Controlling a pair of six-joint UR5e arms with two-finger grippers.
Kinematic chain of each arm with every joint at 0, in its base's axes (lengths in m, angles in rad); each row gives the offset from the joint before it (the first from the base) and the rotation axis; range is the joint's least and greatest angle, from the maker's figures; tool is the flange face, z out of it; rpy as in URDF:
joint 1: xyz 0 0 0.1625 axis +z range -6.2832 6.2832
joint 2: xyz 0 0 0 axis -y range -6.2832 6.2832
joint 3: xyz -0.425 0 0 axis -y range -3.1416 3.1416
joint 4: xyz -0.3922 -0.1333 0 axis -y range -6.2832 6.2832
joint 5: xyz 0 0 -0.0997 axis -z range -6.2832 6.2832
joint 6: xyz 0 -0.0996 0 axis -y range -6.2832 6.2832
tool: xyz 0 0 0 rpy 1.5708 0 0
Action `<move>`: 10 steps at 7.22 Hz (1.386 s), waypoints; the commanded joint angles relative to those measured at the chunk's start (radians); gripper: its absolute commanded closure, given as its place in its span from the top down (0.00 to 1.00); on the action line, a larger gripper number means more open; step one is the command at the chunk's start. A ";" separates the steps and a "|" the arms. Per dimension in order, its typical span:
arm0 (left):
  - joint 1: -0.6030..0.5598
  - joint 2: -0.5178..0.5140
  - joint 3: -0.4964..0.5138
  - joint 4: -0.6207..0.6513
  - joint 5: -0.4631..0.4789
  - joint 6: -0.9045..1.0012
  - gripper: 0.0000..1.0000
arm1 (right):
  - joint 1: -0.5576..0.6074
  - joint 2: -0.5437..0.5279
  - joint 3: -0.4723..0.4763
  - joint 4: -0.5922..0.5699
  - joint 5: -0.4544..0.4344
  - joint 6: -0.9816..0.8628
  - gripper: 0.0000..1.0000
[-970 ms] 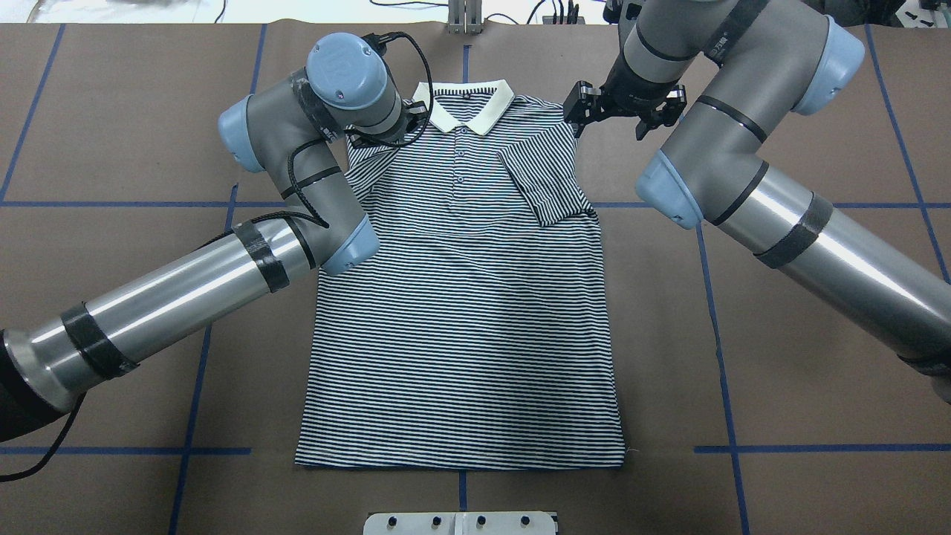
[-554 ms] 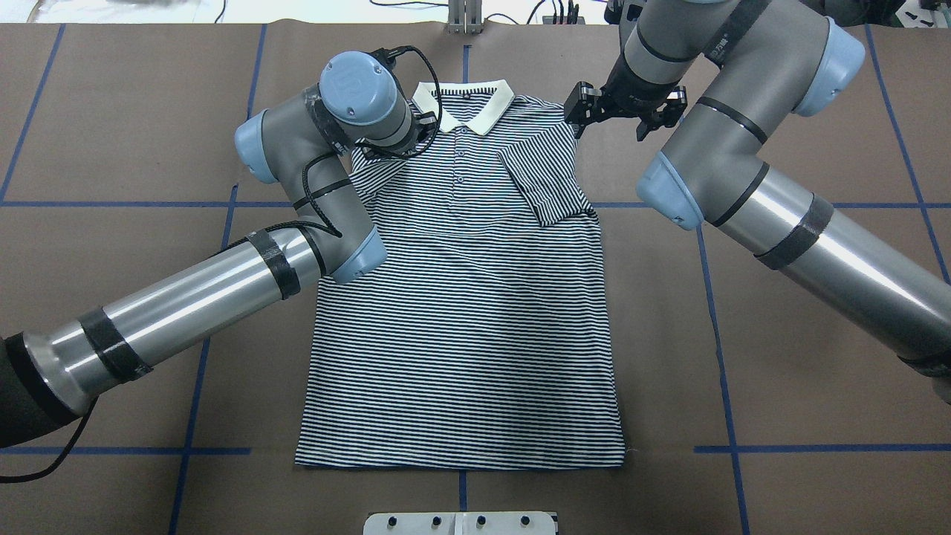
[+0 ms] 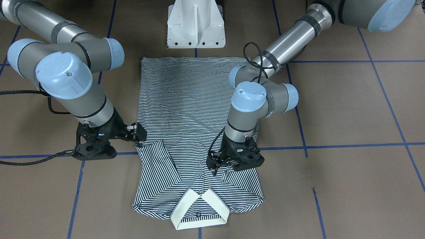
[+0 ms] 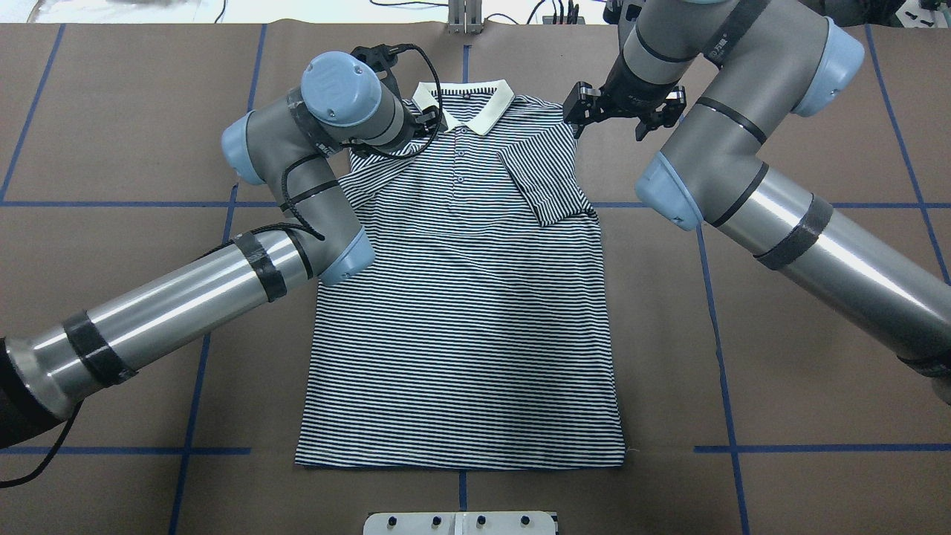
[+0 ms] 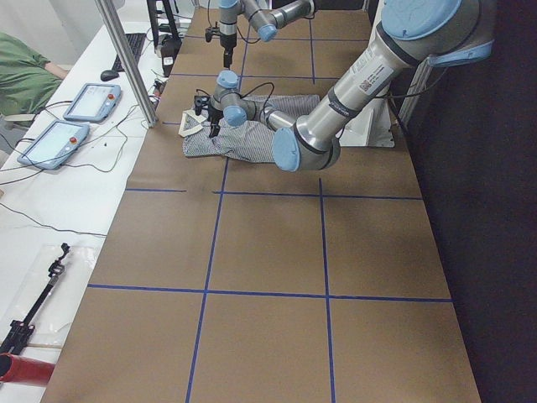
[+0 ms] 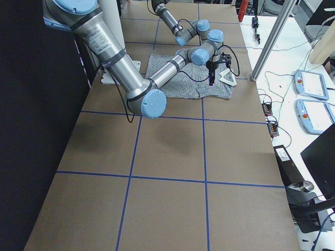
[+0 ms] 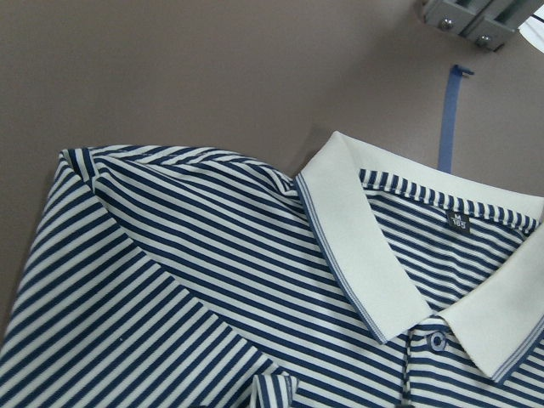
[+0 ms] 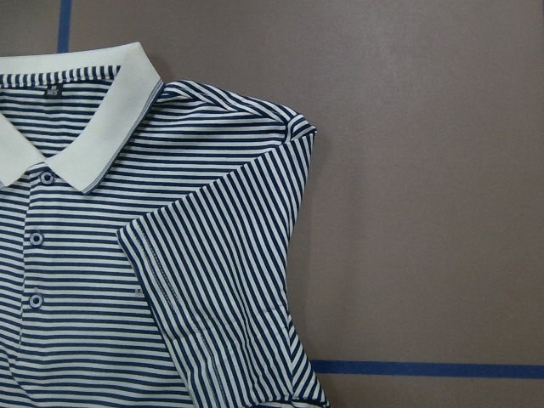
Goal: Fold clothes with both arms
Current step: 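Fold the other sleeve inward onto the shirt body with the left gripper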
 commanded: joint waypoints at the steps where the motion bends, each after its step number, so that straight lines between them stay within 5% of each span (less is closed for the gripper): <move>1: -0.005 0.160 -0.159 0.003 -0.013 0.035 1.00 | -0.003 0.003 0.002 0.000 -0.001 0.003 1.00; 10: 0.015 0.201 -0.187 -0.005 -0.012 0.032 1.00 | -0.009 -0.005 0.025 0.000 -0.001 0.014 1.00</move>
